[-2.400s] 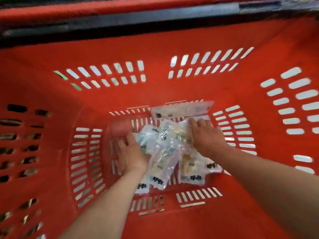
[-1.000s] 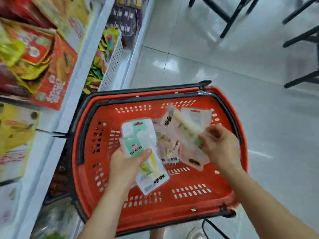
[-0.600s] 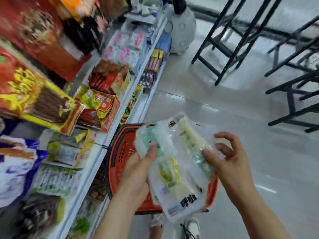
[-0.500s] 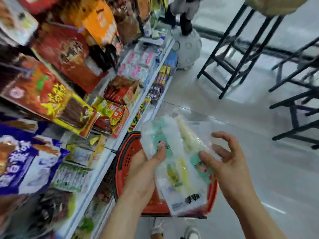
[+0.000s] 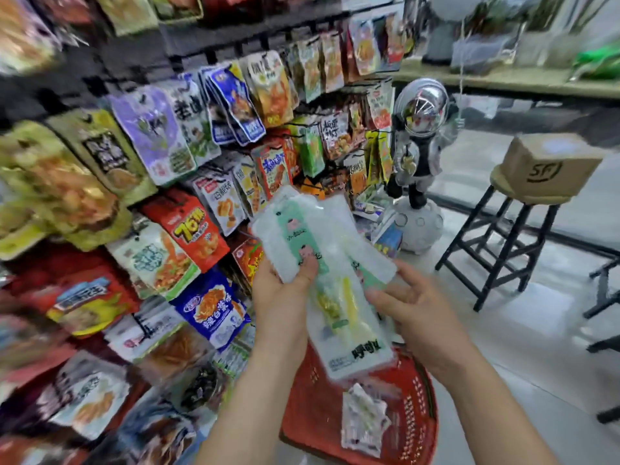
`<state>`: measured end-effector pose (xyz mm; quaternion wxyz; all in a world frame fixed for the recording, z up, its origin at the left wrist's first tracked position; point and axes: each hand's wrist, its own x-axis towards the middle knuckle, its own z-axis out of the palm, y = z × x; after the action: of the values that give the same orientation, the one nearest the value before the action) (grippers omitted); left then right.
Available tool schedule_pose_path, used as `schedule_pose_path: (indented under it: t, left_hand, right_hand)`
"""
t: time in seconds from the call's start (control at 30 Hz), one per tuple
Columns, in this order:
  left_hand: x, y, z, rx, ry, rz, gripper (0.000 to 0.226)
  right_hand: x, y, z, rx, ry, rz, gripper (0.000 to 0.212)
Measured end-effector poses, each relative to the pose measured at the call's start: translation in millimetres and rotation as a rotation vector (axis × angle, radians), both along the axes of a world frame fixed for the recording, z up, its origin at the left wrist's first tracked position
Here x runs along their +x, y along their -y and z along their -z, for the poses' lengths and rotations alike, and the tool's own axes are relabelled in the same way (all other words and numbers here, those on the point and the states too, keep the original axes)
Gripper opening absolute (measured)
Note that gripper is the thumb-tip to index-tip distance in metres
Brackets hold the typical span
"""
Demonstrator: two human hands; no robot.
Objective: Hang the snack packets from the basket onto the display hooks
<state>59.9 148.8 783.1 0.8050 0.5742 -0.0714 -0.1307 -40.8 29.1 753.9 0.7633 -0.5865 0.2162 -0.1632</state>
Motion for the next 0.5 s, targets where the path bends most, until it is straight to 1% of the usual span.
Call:
schedule_pose_path:
  t: [0.03,0.13,0.2,0.3,0.37,0.43,0.5]
  left_hand:
    - [-1,-8,-12,0.009,0.045,-0.026,0.023]
    - [-7,-35,-40,0.084,0.197,-0.062,0.025]
    - [-10,-54,-53,0.138,0.272,-0.029,0.028]
    - [-7,-86,-68,0.203,0.349,0.018,0.031]
    - [-1,-112,-81,0.227,0.384,0.017,0.029]
    - [6,-140,-93,0.266,0.44,0.02,0.028]
    - [13,-169,-105,0.309,0.471,0.034,0.026]
  right_hand:
    - [-1,-7,-12,-0.045,0.011,-0.035,0.069]
    - [4,-25,-54,-0.198,0.119,-0.06,0.057]
    - [12,-38,-85,-0.303,0.193,-0.075,0.055]
    - [26,-59,-121,-0.437,0.241,-0.141,0.05]
    - [36,-75,-136,-0.439,0.291,-0.243,0.045]
    - [48,-95,-143,-0.386,0.308,-0.326,0.039]
    - [61,-121,-144,-0.318,0.33,-0.387,0.038]
